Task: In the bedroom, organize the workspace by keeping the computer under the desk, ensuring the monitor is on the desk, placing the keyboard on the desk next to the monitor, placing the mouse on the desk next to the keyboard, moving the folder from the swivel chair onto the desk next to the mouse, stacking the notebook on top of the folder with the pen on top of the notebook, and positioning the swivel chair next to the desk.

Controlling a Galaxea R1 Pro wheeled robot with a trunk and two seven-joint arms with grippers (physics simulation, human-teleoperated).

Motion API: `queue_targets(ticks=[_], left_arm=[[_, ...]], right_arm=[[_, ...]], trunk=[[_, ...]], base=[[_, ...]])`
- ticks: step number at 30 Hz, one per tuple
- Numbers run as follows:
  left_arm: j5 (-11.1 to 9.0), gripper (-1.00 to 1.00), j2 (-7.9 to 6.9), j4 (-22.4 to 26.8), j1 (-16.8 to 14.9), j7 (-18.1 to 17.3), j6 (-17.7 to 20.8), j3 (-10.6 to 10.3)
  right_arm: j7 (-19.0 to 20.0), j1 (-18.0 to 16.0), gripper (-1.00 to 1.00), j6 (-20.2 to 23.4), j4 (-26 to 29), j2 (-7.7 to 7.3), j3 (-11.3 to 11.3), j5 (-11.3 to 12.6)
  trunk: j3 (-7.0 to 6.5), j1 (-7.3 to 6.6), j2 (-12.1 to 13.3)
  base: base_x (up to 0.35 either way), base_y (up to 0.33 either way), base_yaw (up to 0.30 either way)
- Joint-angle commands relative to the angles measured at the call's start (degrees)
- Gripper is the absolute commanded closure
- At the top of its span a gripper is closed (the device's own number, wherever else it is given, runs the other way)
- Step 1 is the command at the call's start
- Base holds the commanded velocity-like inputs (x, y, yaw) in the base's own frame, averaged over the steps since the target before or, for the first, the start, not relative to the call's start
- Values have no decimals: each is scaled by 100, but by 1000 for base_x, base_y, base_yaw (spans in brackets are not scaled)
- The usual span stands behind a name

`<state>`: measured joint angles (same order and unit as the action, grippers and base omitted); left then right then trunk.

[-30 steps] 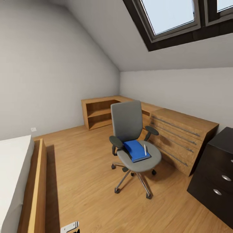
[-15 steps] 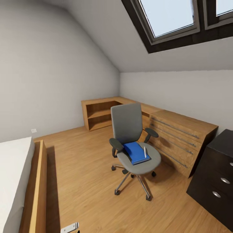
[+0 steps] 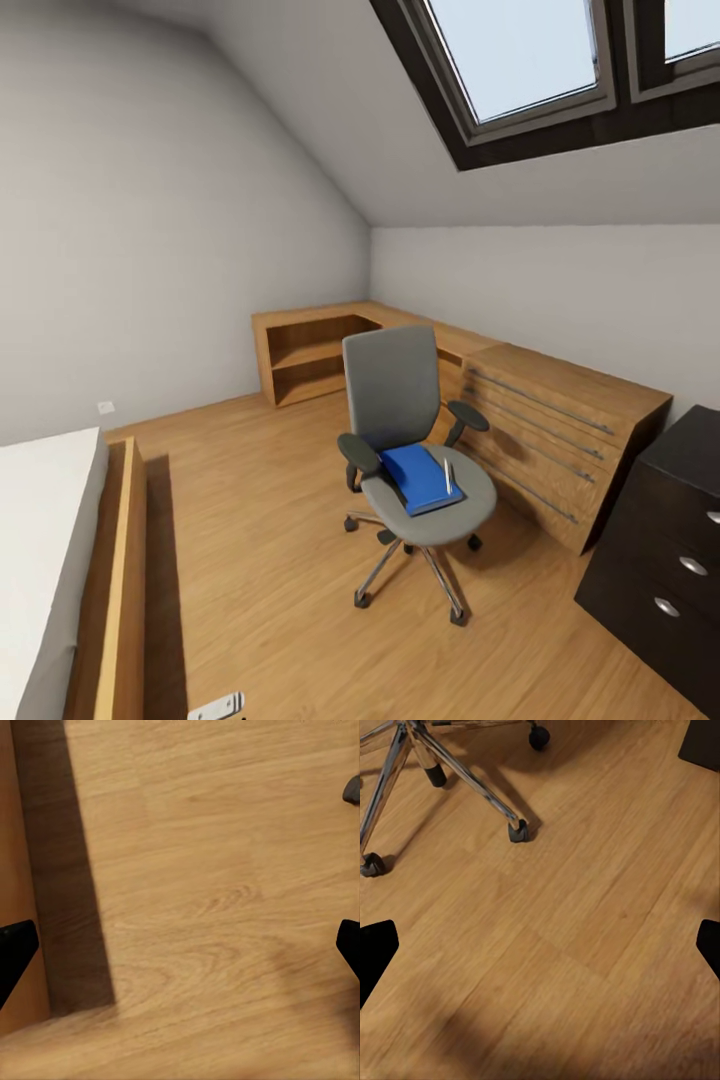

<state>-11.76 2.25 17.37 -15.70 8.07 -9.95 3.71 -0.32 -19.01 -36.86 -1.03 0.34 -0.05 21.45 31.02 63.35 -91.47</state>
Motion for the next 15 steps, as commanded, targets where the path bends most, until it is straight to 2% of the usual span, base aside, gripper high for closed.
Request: queue_targets(ticks=[1,15], left_arm=[[-4,-100,7,-3,-3,-7,-17,34],[-2,-100,5,-14,-3,-7,-30,17]], right_arm=[[-3,-6,-100,-23,-11,1,2,6],[-3,-6,-100,-23,-12,1,0,5]], trunk=[[-13,-23,39],[-264,-331,600]], base=[[0,0,0],[0,0,0]])
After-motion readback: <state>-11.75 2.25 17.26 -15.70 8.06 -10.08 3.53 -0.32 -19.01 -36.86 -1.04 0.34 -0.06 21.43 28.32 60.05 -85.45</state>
